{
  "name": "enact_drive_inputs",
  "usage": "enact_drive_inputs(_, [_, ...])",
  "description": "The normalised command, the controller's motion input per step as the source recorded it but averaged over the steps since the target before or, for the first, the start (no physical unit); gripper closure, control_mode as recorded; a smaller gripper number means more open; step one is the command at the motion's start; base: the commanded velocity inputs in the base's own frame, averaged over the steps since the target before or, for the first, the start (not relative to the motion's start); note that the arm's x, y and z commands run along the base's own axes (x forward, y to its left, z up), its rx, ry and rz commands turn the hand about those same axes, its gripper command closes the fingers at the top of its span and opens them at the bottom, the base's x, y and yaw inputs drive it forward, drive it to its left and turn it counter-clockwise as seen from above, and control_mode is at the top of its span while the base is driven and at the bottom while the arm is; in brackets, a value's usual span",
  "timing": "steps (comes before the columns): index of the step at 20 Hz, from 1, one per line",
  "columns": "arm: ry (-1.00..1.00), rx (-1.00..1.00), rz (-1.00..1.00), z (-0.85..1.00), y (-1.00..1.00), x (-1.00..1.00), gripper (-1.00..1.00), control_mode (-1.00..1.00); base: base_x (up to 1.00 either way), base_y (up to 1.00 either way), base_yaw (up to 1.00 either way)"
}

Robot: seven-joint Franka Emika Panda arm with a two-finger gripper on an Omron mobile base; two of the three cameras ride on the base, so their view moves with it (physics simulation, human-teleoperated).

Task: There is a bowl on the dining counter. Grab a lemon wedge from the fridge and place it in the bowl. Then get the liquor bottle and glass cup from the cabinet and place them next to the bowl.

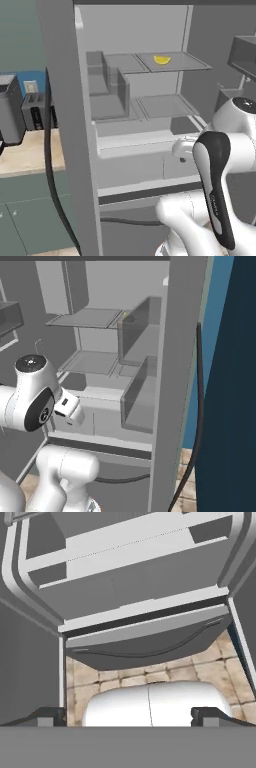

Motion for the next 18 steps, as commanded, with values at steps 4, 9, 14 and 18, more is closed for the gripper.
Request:
enact_drive_inputs(4, [0.0,0.0,0.0,0.0,0.0,0.0,-1.0,1.0,0.64,-0.05,-0.01])
enact_drive_inputs(9, [0.0,0.0,0.0,0.0,0.0,0.0,-1.0,1.0,0.63,-0.07,-0.01])
enact_drive_inputs(14, [0.0,0.0,0.0,0.0,0.0,0.0,-1.0,1.0,0.51,-0.06,0.0])
enact_drive_inputs(18, [-0.19,-0.08,0.04,0.25,-0.13,0.03,-1.0,-1.0,0.07,-0.01,0.0])
